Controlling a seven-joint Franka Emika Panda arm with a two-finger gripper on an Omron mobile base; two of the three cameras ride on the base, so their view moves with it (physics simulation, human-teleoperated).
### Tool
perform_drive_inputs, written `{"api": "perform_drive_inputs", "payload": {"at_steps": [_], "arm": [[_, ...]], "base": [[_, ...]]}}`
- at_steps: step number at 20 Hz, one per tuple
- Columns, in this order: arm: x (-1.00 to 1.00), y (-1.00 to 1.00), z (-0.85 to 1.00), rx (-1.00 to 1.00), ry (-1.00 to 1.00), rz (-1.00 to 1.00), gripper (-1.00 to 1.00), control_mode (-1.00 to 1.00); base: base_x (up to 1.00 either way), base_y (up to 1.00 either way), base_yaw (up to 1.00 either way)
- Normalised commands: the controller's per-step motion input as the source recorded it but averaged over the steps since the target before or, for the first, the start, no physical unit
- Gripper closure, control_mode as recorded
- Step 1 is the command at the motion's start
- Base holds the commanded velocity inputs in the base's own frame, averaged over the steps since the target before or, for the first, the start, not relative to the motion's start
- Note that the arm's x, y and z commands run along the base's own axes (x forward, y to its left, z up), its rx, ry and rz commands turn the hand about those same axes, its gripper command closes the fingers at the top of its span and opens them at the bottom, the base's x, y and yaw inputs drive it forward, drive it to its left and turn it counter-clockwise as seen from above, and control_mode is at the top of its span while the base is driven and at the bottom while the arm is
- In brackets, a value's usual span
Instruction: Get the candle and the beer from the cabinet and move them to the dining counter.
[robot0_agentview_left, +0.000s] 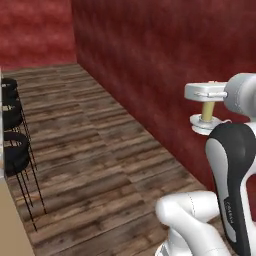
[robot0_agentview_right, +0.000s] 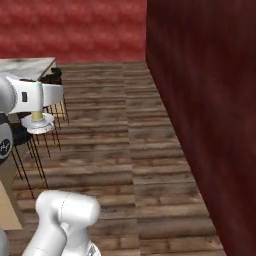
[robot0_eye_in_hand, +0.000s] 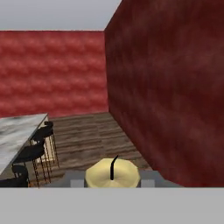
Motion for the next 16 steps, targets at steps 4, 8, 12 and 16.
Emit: {"api": "perform_drive_inputs", "payload": {"at_steps": [4, 8, 12, 16], "arm": [[0.0, 0.0, 0.0, 0.0, 0.0, 0.0, 1.0, 1.0], [0.0, 0.0, 0.0, 0.0, 0.0, 0.0, 1.0, 1.0], [0.0, 0.0, 0.0, 0.0, 0.0, 0.0, 1.0, 1.0], [0.0, 0.0, 0.0, 0.0, 0.0, 0.0, 1.0, 1.0]], "base": [[0.6, -0.13, 0.84], [0.62, -0.14, 0.83], [0.63, -0.14, 0.83], [0.57, -0.45, 0.71]]}}
